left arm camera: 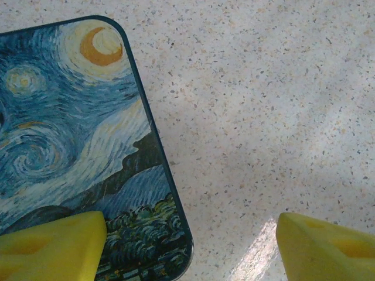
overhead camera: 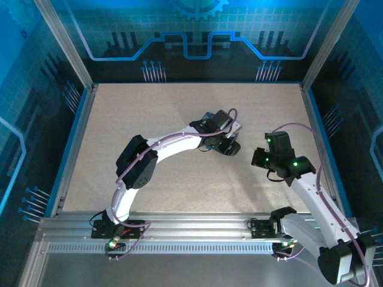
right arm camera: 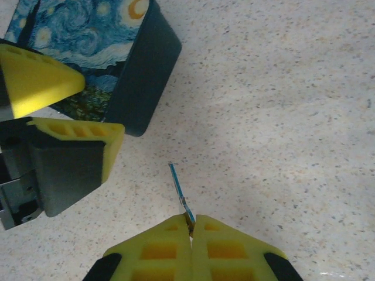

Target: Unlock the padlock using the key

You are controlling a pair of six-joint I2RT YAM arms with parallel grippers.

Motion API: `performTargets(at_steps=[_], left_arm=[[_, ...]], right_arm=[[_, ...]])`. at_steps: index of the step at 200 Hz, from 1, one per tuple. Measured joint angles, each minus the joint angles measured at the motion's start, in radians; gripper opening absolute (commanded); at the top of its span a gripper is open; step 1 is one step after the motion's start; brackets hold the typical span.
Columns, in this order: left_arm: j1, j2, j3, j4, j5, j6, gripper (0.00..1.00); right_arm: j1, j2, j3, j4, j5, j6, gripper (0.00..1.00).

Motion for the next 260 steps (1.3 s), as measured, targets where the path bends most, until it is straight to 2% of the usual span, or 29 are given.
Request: performTargets(at_steps=[37,66,105,129,158,196,260], left_arm=[[0.003,-0.036,-0.018,0.016,0.013,-0.018,0.83],[0.029,-0.181,-0.142,0.074,0.027,-0.047,0.84],[0.138,-0.439,-0.425,0.233,0.053,-0.122,0.88],[0.225,-0.516,-0.579,0.323,0.112,-0.193,0.87],[0.286,-0.513,-0.680,0.372,0.163,-0.250,0.86],[0.287,-0.443,-0.686,0.460,0.223,-0.289,0.82],[0.287,-0.286,-0.685,0.580,0.262,-0.331,0.78]], right_arm=[[-0.001,0.018,0.000,0.043,-0.068,-0.007,0.00],[-0.004,0.061,0.000,0.105,-0.145,-0.011,0.00],[-0.005,0.174,0.000,0.235,-0.260,-0.010,0.00],[-0.004,0.279,0.001,0.333,-0.340,0.001,0.00],[-0.004,0.421,0.042,0.414,-0.419,0.017,0.00],[-0.004,0.578,0.143,0.499,-0.474,0.033,0.00],[-0.003,0.729,0.230,0.547,-0.485,0.042,0.00]])
